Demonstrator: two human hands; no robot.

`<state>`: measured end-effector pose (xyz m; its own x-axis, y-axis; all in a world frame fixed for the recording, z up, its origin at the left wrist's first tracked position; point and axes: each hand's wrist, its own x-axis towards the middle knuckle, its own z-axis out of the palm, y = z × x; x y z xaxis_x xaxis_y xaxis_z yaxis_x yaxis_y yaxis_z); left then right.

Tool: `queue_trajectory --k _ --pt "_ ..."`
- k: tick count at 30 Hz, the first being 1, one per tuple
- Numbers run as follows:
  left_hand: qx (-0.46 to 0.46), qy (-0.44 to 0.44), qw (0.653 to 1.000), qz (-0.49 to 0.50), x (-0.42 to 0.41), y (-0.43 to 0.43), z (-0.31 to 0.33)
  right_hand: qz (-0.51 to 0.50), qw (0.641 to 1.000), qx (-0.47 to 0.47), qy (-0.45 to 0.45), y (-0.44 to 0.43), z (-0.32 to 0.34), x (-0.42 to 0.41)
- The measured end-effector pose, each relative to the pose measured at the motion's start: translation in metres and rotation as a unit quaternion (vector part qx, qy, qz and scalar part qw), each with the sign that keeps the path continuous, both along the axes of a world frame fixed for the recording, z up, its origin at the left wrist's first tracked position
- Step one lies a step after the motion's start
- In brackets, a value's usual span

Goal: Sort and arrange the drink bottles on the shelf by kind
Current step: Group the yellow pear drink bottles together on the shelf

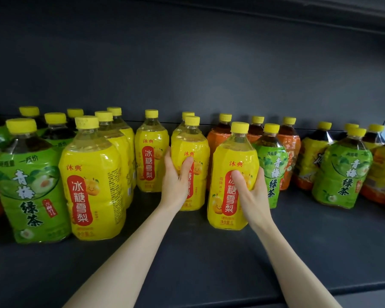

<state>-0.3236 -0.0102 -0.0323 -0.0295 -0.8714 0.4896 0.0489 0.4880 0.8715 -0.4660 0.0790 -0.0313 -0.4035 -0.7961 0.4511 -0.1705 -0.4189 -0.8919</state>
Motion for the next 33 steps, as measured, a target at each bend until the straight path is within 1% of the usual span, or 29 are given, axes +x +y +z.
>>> queue_trajectory --k 7,12,14,16,19,21,23,25,28,33 --pt "-0.003 -0.006 0.999 0.034 -0.005 0.001 0.0 -0.005 1.0 0.0 0.008 0.002 0.0 0.0" --pt "0.021 -0.043 0.999 0.007 0.004 0.008 0.008 -0.014 1.0 0.011 0.024 0.007 0.002 0.003" --pt "0.051 -0.068 0.996 -0.002 0.01 0.014 0.011 -0.03 0.998 0.019 0.047 0.01 0.002 0.004" --pt "0.064 -0.071 0.995 0.002 0.018 0.024 0.011 -0.055 0.995 0.031 0.075 0.011 0.001 0.004" --pt "0.039 -0.056 0.997 0.024 0.029 0.044 0.007 -0.057 0.994 0.04 0.088 0.015 -0.003 0.008" --pt "0.024 -0.037 0.999 0.004 0.033 0.058 0.008 -0.052 0.994 0.039 0.091 0.018 -0.004 0.019" --pt "0.018 -0.018 0.999 -0.037 0.035 0.069 0.013 -0.036 0.994 0.034 0.097 0.018 -0.007 0.033" --pt "0.025 -0.017 0.996 -0.08 0.038 0.076 0.02 -0.015 0.994 0.028 0.102 0.017 -0.008 0.047" --pt "0.028 -0.039 0.993 -0.11 0.042 0.076 0.026 0.007 0.996 0.022 0.09 0.013 -0.006 0.062" --pt "0.03 -0.082 0.99 -0.113 0.042 0.071 0.025 0.045 0.997 0.033 0.051 0.011 -0.005 0.069"
